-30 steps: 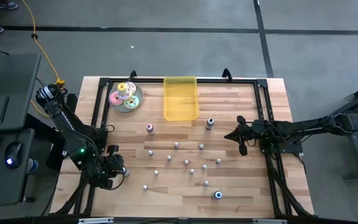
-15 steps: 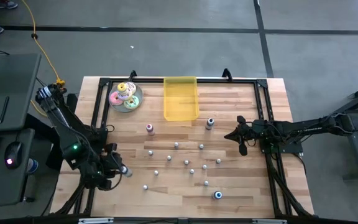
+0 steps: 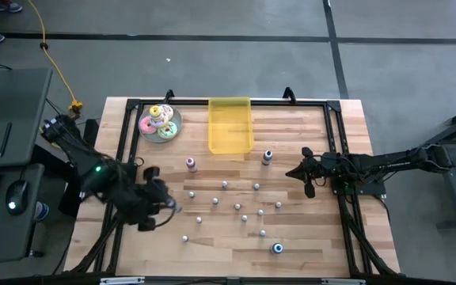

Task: Pick & Place food coloring
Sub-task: Put the large purple food coloring bottle into the yellow bin

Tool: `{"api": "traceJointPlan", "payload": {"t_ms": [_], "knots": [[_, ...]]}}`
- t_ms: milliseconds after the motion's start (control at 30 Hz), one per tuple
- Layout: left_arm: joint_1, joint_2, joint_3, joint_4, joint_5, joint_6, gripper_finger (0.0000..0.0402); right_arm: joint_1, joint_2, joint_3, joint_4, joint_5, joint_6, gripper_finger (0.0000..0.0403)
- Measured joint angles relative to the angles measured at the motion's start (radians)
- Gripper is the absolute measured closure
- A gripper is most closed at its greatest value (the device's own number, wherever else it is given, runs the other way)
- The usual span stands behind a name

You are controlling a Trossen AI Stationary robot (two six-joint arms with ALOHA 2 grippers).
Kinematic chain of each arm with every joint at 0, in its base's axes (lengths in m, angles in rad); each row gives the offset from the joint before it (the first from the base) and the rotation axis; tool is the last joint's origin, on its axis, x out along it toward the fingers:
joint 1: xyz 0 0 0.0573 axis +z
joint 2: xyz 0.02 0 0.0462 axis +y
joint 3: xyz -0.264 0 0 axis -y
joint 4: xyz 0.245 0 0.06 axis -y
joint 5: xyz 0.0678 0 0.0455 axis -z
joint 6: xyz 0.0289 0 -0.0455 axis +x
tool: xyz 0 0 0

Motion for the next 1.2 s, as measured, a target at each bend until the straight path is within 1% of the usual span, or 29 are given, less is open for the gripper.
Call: {"api": "traceJointPlan", "payload": {"t_ms": [200,400,633,767,867,1000,1200], "knots": [[0.202,0.104,0.173,-0.097,0.013,0.183,0.0304,0.0,0.0,0.0,0.0,0.0,0.0,0.0402],[0.404,0.215,0.297,-0.09,0.095,0.373,0.0304,0.0,0.0,0.0,0.0,0.0,0.0,0.0402],[0.569,0.346,0.418,-0.08,0.162,0.525,0.0304,0.0,0.0,0.0,0.0,0.0,0.0,0.0402],[0.638,0.411,0.463,-0.066,0.217,0.558,0.0304,0.0,0.0,0.0,-0.003,0.0,0.0,0.0402],[0.679,0.442,0.466,-0.044,0.254,0.561,0.0304,0.0,0.0,0.0,-0.001,0.0,0.0,0.0402],[0.747,0.471,0.468,-0.006,0.257,0.561,0.0304,0.0,0.0,0.0,-0.002,0.0,0.0,0.0402],[0.884,0.494,0.468,0.065,0.258,0.527,0.0304,0.0,0.0,0.0,0.0,0.0,0.0,0.0402]]}}
